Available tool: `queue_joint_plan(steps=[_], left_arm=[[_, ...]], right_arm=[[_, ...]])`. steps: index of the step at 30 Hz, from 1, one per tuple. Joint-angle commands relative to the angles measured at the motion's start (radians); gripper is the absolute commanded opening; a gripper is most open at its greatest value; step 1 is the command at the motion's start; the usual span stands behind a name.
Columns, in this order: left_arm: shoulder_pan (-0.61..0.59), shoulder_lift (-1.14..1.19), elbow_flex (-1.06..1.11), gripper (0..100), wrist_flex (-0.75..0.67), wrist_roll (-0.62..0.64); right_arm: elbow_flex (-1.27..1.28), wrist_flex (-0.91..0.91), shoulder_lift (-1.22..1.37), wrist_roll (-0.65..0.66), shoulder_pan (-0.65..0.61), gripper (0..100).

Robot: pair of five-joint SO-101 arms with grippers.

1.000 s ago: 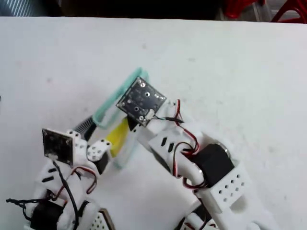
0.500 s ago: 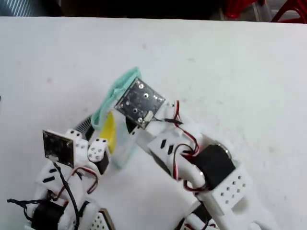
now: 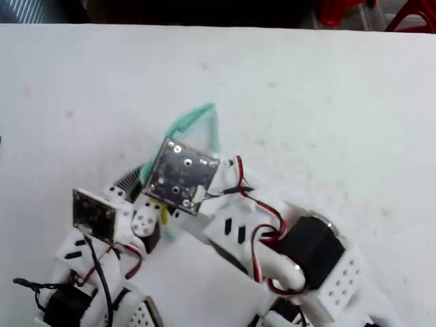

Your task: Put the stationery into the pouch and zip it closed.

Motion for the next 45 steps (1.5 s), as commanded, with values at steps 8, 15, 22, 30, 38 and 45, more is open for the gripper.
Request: queue_joint_plan(steps=[8, 15, 22, 30, 38, 45], left_arm=[[0.177, 0.008, -0.109, 2, 0.141, -0.123], [0.173, 0.008, -0.107, 2, 0.144, -0.132], [0.173, 0.008, -0.034, 2, 0.071, -0.132], [0.173, 0.008, -0.034, 2, 0.069, -0.129], [0.173, 0.008, -0.031, 2, 0.072, -0.129], [0.174, 0.008, -0.031, 2, 0.075, -0.13]], right_arm=[[-0.127, 0.045, -0.001, 0.015, 0.05, 1.7], [-0.204, 0.194, 0.002, 0.009, 0.177, 1.8], [0.058, 0.231, -0.054, -0.11, 0.185, 13.5], [0.334, 0.008, -0.306, -0.118, 0.179, 23.5], [0.402, -0.154, -0.191, -0.16, 0.174, 23.5], [0.388, -0.197, -0.165, -0.203, 0.11, 15.8]])
